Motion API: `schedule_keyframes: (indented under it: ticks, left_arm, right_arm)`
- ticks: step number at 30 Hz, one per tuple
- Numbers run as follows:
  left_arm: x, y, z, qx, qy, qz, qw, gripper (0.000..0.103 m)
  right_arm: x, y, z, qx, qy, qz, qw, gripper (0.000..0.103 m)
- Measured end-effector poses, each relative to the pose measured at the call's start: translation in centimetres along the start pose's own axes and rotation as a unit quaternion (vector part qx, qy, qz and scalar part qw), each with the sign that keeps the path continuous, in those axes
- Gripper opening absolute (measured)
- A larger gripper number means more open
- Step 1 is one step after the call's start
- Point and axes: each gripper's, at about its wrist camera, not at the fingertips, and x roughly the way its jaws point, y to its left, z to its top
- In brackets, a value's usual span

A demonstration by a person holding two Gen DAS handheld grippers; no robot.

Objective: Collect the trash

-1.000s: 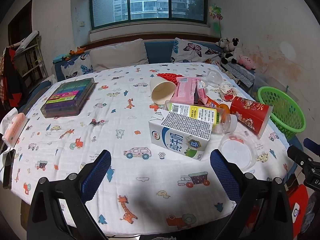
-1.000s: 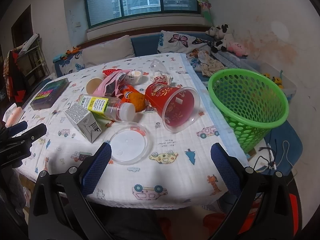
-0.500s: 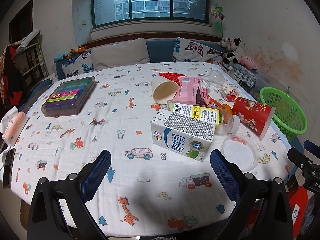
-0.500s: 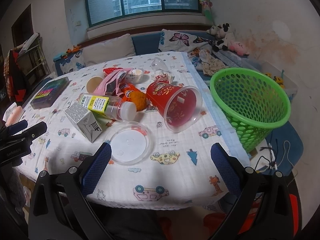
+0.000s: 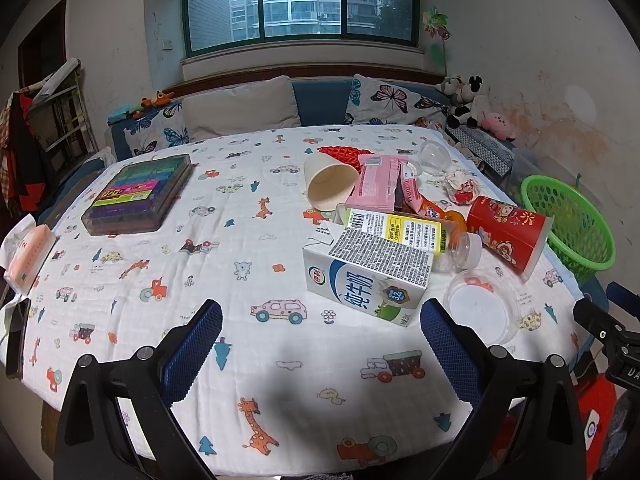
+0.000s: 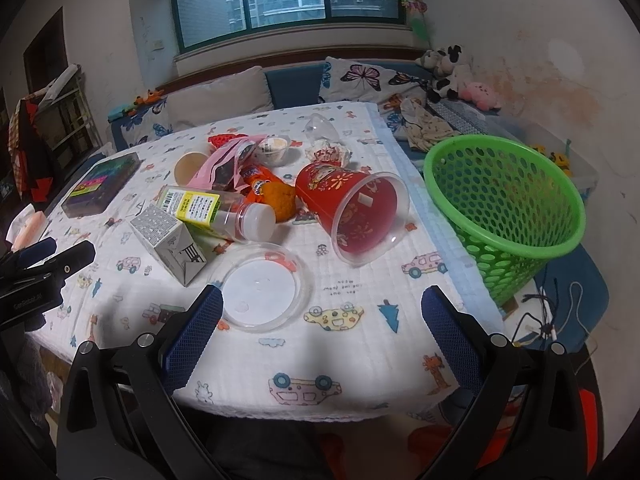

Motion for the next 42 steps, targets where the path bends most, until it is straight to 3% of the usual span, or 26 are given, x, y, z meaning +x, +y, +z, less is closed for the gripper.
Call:
schedule_keyframes:
  ticks: [25, 42]
  left_arm:
    - [1.6, 0.6, 1.8, -0.002, 0.01, 0.005, 0.9999, 0.096]
    - [3.6, 0.9, 3.8, 0.0, 0.023, 0.01, 0.9997, 0.096]
  right_arm:
    - [1.8, 0.9, 0.9, -0.011, 0.012, 0.023, 1.0, 0.099]
    - [5.1, 3.5, -0.3, -0.067, 0.043, 0.078, 0.994, 0.098]
